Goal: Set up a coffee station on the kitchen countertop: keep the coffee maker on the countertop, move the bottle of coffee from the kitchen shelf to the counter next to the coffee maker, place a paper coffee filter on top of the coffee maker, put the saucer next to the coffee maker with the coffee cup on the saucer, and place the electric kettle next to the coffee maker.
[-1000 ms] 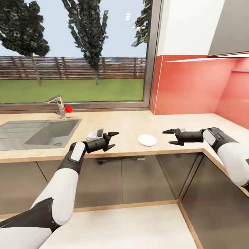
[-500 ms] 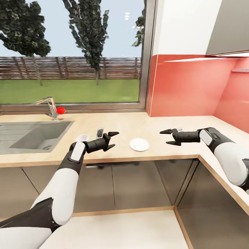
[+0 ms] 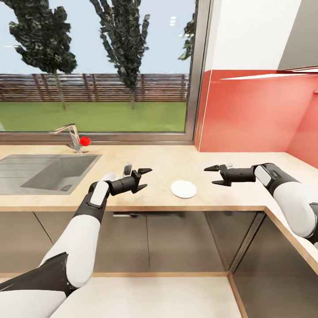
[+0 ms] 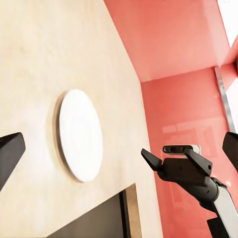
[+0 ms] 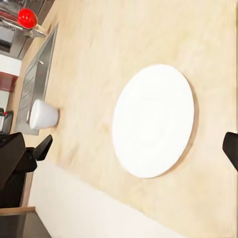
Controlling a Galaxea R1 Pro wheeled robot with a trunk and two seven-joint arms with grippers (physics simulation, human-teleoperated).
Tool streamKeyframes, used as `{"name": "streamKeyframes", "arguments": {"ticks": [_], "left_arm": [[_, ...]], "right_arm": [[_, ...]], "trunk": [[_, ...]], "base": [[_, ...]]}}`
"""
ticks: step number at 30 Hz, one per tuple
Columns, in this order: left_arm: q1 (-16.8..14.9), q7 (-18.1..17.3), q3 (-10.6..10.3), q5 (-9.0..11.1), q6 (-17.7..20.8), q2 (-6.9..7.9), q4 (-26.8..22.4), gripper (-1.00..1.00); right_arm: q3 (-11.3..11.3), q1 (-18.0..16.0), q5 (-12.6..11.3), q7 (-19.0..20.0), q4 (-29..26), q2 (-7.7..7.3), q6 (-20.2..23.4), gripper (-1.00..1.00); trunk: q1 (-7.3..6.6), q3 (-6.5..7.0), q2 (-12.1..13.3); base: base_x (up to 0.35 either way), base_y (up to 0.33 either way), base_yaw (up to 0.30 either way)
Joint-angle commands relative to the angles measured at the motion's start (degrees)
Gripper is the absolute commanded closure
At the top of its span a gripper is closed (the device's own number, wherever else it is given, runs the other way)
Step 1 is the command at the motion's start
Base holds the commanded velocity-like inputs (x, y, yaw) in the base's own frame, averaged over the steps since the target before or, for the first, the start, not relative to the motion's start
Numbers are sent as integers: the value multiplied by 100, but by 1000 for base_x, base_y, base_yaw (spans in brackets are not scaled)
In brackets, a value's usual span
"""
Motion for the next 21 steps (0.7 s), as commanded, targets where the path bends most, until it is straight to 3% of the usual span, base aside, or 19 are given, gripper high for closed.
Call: {"name": "streamKeyframes", "arguments": {"ticks": [1, 21], "left_arm": [[-7, -35, 41, -45, 38, -9, -2, -100], [-7, -42, 43, -45, 38, -9, 7, -100]], "right_arm": [[11, -3, -57, -22, 1, -2, 39, -100], [17, 115, -57, -50, 3, 33, 15, -100]], "trunk": [[1, -6, -3], [1, -6, -3]], "base": [[65, -37, 7], [82, -57, 1]]}}
